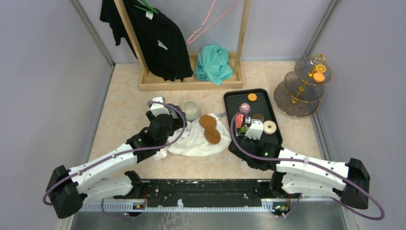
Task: Serve the afternoon tea
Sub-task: Pick up the desert from the tray.
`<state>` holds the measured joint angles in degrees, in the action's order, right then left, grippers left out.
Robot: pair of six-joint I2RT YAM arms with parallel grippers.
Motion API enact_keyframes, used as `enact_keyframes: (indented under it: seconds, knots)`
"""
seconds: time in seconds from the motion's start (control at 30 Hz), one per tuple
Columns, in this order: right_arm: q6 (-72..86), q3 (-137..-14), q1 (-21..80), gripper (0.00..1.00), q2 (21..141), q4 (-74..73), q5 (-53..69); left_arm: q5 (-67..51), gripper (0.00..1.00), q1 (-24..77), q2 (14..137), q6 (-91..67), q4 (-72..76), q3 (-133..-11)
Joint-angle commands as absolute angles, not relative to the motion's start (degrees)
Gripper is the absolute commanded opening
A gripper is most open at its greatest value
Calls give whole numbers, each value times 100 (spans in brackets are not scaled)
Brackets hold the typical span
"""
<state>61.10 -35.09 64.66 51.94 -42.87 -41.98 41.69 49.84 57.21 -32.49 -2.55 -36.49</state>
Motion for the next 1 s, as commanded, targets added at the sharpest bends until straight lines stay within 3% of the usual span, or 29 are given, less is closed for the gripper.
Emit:
enact_keyframes:
  seconds: [0.0, 0.33, 0.73, 0.97]
  knots:
    - [5995, -3516, 6392, 15, 5159, -3924, -4248, 4137, 99, 5027, 5600, -3242, -163, -3598]
    - [5738, -3763, 6390, 0, 5127, -4086, -4377, 4180, 99, 5035, 5654, -3274, -223, -3638]
    - [5467, -3873, 6398, 0, 4924, -4165, -4516, 4206, 99, 5034, 5738, -3313, -304, -3748]
    - [5569, -3808, 6390, 23, 5159, -4132, -4527, 4155, 99, 5029, 5854, -3372, -309, -3768]
